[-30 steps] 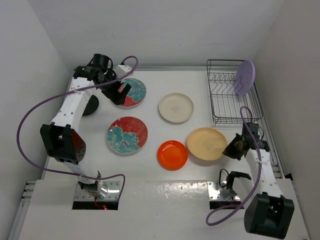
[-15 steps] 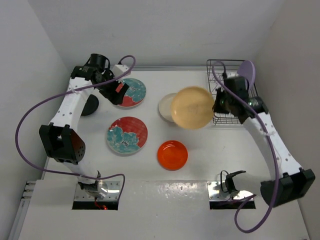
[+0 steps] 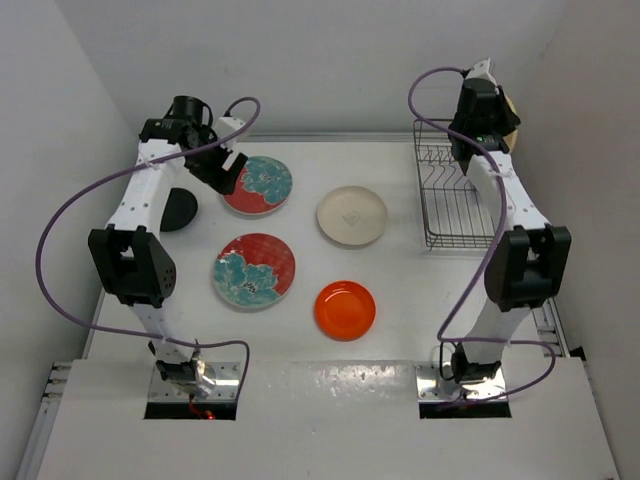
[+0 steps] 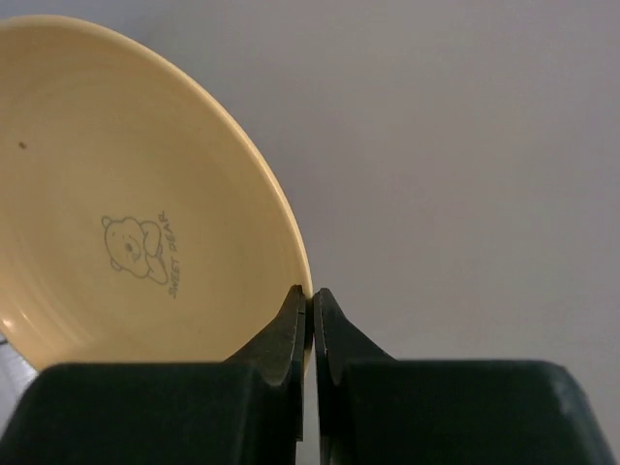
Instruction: Load the plates into the dish rack
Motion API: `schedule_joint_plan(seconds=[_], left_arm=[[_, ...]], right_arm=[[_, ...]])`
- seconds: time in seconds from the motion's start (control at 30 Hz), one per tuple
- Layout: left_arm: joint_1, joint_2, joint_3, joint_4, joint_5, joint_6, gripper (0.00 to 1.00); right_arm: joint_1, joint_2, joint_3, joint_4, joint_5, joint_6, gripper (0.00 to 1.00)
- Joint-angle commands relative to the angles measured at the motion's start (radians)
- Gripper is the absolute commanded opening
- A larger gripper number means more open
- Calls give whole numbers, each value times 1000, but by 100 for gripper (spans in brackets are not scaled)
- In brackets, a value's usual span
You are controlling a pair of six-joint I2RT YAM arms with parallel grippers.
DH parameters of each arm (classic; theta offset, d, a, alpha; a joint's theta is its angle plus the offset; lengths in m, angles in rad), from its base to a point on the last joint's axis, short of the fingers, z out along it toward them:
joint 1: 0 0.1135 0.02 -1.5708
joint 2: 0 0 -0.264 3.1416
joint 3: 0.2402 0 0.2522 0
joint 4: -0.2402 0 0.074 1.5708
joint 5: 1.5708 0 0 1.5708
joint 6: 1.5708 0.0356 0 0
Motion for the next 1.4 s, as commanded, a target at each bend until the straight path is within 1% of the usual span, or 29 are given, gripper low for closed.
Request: schedule_joint_plan(seconds=[0.0,0.1,0.2,0.27,0.3,0.33,0.4,0.5,0.53,0.57,0.63,0.67,0.73,0.83,0.93,1.03,1.07,1.1,1.17,1.2,1.23,1.33,1.37], left_arm=[[24,40,72,-7,-25,-17,90],[24,106,123,-18,-25,-17,90],[24,169,172,-38,-35,-17,90],[24,207,190,-47,-35,-17,90],[24,218,210,-59,-35,-17,90],[24,227,220,-60,-44,-17,90],[33,239,230,-60,-44,-17,90],[42,250,230,-60,-44,-8,90],[51,250,230,-60,-44,-8,90],[51,250,230,-60,-44,-8,90],[51,250,230,-60,-44,-8,90],[60,250,230,-60,-44,1,90],[61,250,221,-69,-44,1,90],[70,250,221,-69,-44,1,90],[70,259,221,-69,-35,1,90],[70,259,221,-69,-25,1,90],[70,259,221,-69,-25,1,90],[70,259,221,-69,-25,1,90],[70,259,221,-69,-25,1,90],[70,259,221,-69,-25,1,90],[70,259,221,-69,-25,1,90],[70,250,221,-69,-25,1,91],[70,250,221,-69,-25,1,91]], right_arm=[[-51,59,72,434,161,-338,0],[-63,133,69,586,165,-412,0],[-60,177,67,605,173,-406,0],[-60,228,44,712,190,-476,0],[-57,237,40,796,207,-500,0],[-57,252,43,850,213,-536,0],[-46,292,50,843,227,-537,0],[-25,329,23,912,240,-570,0],[-20,335,14,936,250,-605,0],[-16,346,-6,1012,263,-642,0],[-8,363,-21,1054,283,-691,0],[-5,368,-46,1109,288,-716,0],[1,378,-60,1145,300,-733,0],[6,383,-106,1125,305,-713,0],[17,375,-149,1055,311,-638,0],[30,378,-176,978,325,-513,0],[32,380,-175,905,329,-467,0],[34,380,-175,878,325,-417,1],[37,374,-170,777,313,-360,11],[35,365,-161,710,303,-281,16],[35,363,-158,664,302,-261,25],[35,325,-160,614,285,-201,33],[40,308,-161,607,279,-187,35]])
